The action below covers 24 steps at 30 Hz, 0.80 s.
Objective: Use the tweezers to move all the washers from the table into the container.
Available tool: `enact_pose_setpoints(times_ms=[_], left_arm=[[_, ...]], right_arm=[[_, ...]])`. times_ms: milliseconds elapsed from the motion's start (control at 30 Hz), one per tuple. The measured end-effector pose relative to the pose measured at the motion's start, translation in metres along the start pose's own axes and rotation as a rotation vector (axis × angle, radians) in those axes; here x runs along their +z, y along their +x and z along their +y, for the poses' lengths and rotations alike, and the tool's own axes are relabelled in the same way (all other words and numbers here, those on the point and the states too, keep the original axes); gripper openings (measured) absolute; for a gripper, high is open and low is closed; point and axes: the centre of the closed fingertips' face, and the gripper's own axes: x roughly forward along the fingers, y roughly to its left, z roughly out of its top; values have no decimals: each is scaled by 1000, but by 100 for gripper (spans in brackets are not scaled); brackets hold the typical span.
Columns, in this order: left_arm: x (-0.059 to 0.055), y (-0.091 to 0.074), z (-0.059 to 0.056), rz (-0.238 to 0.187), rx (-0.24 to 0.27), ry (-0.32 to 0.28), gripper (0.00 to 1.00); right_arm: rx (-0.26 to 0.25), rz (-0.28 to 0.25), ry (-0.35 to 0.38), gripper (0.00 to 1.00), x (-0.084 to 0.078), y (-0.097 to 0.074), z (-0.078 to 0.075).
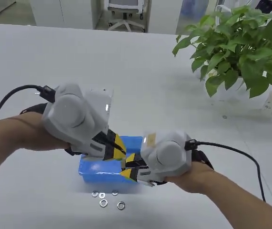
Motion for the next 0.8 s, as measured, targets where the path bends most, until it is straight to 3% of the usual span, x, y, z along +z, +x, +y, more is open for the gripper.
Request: enact_pose_setpoints(times_ms=[333,800], left_arm=[[2,-3,-3,-2,7,4,5],[-3,1,-20,11,-12,2,5]], right_arm=[[-5,0,-11,11,2,-4,4],[10,-2,1,11,-4,-2,22]])
